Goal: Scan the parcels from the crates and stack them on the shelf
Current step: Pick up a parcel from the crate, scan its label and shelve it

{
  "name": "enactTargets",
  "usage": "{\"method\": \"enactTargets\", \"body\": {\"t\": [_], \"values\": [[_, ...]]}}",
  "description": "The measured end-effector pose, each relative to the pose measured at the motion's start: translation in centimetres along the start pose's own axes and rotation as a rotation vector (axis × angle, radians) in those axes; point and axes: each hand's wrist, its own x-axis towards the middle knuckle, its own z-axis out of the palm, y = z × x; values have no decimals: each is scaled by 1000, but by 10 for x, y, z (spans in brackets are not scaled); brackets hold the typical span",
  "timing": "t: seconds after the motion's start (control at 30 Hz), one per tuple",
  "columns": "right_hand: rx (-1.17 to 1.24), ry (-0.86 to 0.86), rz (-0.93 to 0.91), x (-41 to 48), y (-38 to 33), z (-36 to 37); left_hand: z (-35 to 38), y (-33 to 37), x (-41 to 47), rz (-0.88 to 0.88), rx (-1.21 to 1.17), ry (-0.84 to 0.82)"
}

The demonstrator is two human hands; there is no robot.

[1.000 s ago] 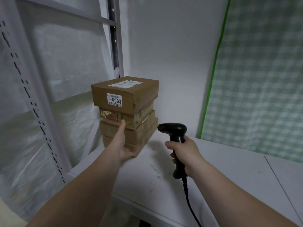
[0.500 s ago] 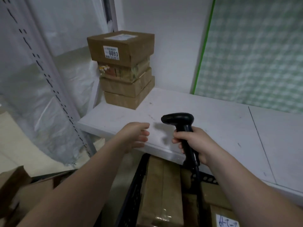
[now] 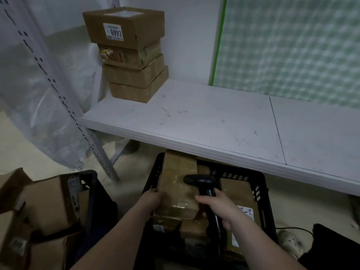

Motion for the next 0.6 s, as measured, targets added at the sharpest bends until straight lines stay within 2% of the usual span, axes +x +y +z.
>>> {"method": "enactTargets", "body": {"t": [0.1,0.27,0.4,0.6], "values": [[84,-76,28,-1,11,5,3,-6,-11,-52,-86,-54],[134,-45,-71,-14,9,13,-1,-15,-21,-2,-163,-83],[212,10,-181,-28,-4,16,-7,-20,-35,243,-173,10],[345,-13,-309,-52,-26,14,-22,-10,-68,602,258,162]]}}
